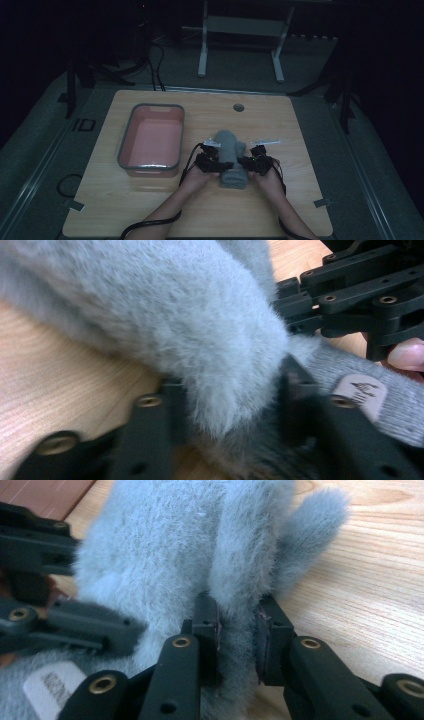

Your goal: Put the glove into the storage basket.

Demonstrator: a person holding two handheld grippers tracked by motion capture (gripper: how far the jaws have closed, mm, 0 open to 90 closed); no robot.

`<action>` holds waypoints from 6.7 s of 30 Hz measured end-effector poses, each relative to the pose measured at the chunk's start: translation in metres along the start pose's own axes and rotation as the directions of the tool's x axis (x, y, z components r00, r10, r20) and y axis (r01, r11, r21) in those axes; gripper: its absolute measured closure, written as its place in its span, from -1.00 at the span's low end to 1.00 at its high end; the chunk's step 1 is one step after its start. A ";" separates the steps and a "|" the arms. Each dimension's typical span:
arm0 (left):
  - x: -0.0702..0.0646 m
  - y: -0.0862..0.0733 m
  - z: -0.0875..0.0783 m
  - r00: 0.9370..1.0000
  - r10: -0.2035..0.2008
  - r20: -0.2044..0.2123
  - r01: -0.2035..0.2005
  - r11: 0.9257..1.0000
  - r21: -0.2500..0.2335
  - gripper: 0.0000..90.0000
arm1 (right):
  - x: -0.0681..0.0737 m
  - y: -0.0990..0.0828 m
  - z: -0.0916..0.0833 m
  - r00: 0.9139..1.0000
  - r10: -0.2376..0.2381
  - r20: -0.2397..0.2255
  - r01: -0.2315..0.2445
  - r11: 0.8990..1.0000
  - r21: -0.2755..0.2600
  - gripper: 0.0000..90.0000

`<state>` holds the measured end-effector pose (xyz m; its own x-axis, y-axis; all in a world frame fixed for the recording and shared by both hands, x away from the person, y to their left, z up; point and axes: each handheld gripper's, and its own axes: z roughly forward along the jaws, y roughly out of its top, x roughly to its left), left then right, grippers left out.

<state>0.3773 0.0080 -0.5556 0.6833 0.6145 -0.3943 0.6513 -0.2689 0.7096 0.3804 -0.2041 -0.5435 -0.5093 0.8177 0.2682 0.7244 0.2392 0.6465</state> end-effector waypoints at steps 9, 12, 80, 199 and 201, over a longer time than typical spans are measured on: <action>-0.004 0.004 -0.009 0.999 0.023 0.039 -0.022 0.999 -0.027 0.71 | 0.002 -0.002 -0.012 1.000 0.028 -0.014 -0.028 0.999 -0.039 0.76; -0.009 0.009 -0.016 0.998 0.042 0.044 -0.041 0.999 -0.035 0.72 | 0.006 0.001 -0.020 1.000 0.016 -0.018 -0.017 0.998 -0.052 0.77; 0.111 0.012 -0.229 0.979 0.045 -0.197 -0.051 0.999 -0.021 0.71 | 0.196 0.139 0.067 0.961 -0.205 -0.187 0.189 0.977 -0.099 0.80; -0.044 -0.042 -0.097 0.919 0.382 -0.099 -0.390 0.918 -0.071 -0.68 | 0.017 -0.012 -0.052 0.910 -0.382 -0.159 0.368 0.923 -0.111 -0.68; -0.045 -0.046 -0.091 0.919 0.383 -0.094 -0.390 0.918 -0.078 -0.68 | 0.013 -0.019 -0.054 0.908 -0.385 -0.165 0.371 0.922 -0.113 -0.68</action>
<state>0.2862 0.0604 -0.5174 0.8464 0.5314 -0.0360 0.3053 -0.4286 0.8504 0.3353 -0.2257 -0.5137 -0.8182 0.5639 0.1124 0.4268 0.4646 0.7759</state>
